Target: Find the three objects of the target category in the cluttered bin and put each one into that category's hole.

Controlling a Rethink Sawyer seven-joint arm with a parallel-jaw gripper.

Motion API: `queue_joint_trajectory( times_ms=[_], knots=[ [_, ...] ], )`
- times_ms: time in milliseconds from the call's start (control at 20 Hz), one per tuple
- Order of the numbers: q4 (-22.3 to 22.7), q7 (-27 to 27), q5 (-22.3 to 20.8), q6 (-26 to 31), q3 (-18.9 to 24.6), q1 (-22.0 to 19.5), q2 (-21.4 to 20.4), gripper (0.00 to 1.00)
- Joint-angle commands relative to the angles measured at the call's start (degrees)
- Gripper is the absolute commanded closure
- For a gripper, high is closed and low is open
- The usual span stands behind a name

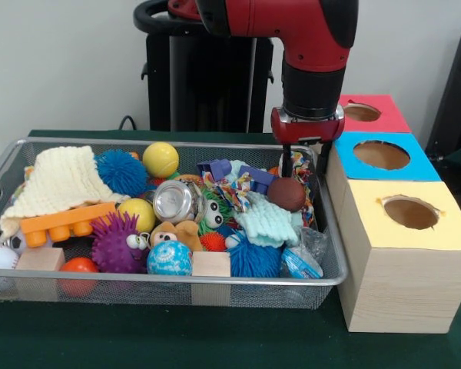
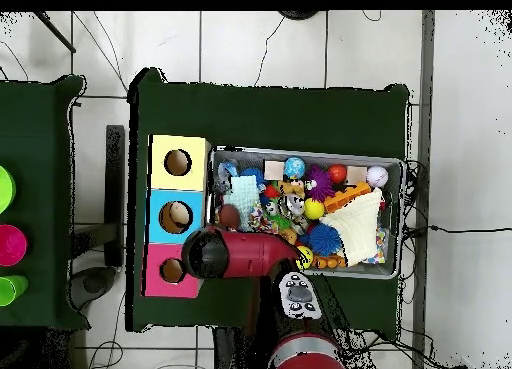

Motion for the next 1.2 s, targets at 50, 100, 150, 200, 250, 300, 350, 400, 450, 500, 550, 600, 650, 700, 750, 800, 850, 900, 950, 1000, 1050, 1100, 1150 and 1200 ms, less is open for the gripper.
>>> queue_joint_trajectory(
  times_ms=[50, 100, 150, 200, 250, 300, 350, 400, 450, 500, 550, 600, 650, 700, 750, 800, 850, 900, 950, 1000, 1050, 1100, 1150, 1200],
  knots=[
    [-10.6, 9.12, 4.03, 1.42, 2.3, -1.74, 4.91, 0.0],
    [-10.71, 8.9, 4.01, 2.37, 2.25, -1.71, 4.38, 0.0],
    [-11.03, 8.59, 4.08, 3.48, 2.31, -1.82, 4.03, 0.0],
    [-11.22, 8.36, 4.07, 4.49, 2.27, -1.81, 3.6, 0.0],
    [-11.49, 8.24, 4.12, 5.46, 2.15, -1.76, 3.14, 0.0],
    [-11.6, 8.01, 4.12, 6.46, 2.18, -1.78, 2.66, 0.0],
    [-11.92, 7.7, 4.12, 7.63, 2.18, -1.9, 2.13, 0.0],
    [-12.12, 7.48, 4.05, 8.41, 2.15, -1.86, 1.72, 0.0],
    [-12.34, 7.17, 3.94, 9.21, 2.16, -1.95, 1.2, 0.0],
    [-12.63, 7.11, 3.92, 10.34, 1.96, -1.78, 0.79, 0.0],
    [-12.81, 6.84, 3.81, 11.23, 1.87, -1.83, 0.19, 0.0],
    [-13.12, 6.79, 3.75, 12.19, 1.61, -1.64, -0.28, 0.0],
    [-13.47, 6.6, 3.73, 13.41, 1.53, -1.67, -0.72, 0.0],
    [-13.84, 6.41, 3.62, 14.14, 1.52, -1.65, -1.06, 0.0],
    [-14.22, 6.24, 3.54, 15.24, 1.43, -1.64, -1.47, 0.0],
    [-14.61, 6.16, 3.48, 16.11, 1.41, -1.62, -1.69, 0.0],
    [-14.91, 5.99, 3.41, 16.98, 1.5, -1.76, -2.06, 0.0],
    [-15.24, 6.05, 3.38, 17.8, 1.45, -1.71, -2.31, 0.0],
    [-15.44, 6.09, 3.36, 18.52, 1.42, -1.76, -2.7, 0.0],
    [-15.64, 6.18, 3.38, 19.03, 1.5, -1.82, -2.91, 0.0],
    [-15.84, 6.21, 3.43, 19.4, 1.63, -2.02, -3.02, 0.0],
    [-15.98, 6.22, 3.45, 19.09, 1.92, -2.24, -2.83, 0.0],
    [-16.03, 6.15, 3.51, 18.72, 2.27, -2.59, -2.68, 0.0],
    [-16.27, 6.18, 3.56, 18.35, 2.57, -2.82, -2.15, 0.0]
  ],
)
